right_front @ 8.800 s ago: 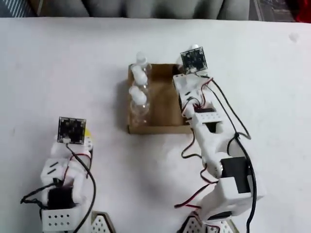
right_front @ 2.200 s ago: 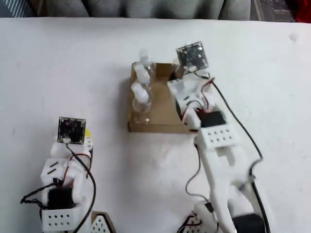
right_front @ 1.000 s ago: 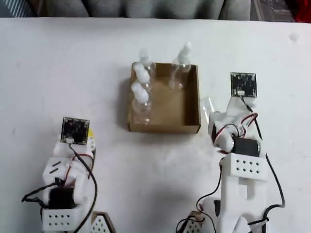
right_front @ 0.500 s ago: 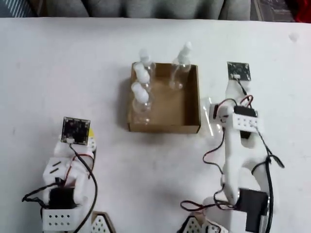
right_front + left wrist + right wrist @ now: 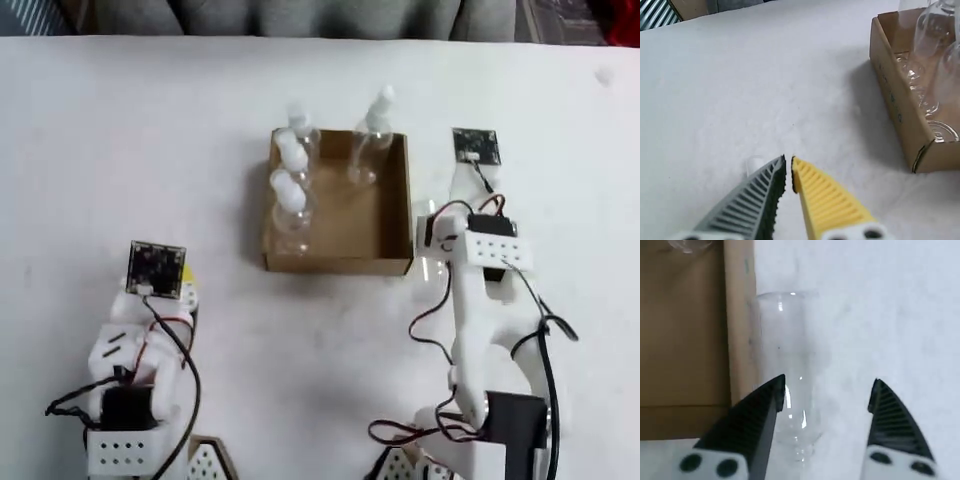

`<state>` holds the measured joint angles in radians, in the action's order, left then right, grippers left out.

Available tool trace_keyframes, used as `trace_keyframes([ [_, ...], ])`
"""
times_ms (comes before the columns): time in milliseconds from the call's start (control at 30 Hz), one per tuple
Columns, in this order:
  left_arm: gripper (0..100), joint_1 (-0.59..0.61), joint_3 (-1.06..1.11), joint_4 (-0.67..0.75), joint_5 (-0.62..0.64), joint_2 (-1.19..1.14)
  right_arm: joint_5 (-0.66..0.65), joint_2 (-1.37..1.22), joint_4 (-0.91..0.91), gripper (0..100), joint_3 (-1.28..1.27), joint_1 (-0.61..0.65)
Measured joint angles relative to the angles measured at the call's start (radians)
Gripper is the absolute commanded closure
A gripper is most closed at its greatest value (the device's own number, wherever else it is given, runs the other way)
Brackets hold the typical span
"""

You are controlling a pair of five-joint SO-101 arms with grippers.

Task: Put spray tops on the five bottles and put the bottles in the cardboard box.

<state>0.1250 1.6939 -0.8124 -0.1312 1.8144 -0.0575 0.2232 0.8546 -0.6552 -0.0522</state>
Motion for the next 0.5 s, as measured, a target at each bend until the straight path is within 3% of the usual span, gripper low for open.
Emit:
trace_keyframes([
  [233,98,0.000,0.000,0.000,0.000,0.000,0.029,-0.006,0.058,77.2,0.000,0.052],
  [500,98,0.000,0.000,0.000,0.000,0.000,0.032,-0.143,-0.060,77.2,0.011,0.038],
])
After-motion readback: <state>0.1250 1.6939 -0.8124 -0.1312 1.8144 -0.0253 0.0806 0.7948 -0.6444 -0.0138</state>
